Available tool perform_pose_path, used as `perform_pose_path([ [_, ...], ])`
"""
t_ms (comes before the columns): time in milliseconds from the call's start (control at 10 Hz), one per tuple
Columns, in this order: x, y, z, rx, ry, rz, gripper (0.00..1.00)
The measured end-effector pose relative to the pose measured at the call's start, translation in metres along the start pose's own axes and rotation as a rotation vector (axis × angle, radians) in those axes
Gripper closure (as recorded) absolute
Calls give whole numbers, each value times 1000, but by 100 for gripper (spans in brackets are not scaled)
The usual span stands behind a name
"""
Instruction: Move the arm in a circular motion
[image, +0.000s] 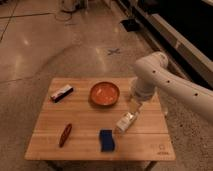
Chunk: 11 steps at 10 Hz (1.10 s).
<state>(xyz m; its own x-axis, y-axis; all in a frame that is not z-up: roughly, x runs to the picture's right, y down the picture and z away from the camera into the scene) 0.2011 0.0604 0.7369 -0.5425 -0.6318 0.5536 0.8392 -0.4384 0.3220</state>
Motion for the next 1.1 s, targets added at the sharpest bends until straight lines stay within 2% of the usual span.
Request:
perform_pose_path([
  [200,34,29,8,-32,2,53,28],
  [300,57,34,11,-45,9,60,28],
  [400,85,30,13,-54,20,52,28],
  [500,103,24,15,-57,27,39,28],
  [600,125,10,16,-55,35,13,28],
  [800,172,-38,18,-46,54,-86,28],
  [1000,200,-99,19,-20,69,-215,28],
  [1100,207,-139,19,1,79,-303,28],
])
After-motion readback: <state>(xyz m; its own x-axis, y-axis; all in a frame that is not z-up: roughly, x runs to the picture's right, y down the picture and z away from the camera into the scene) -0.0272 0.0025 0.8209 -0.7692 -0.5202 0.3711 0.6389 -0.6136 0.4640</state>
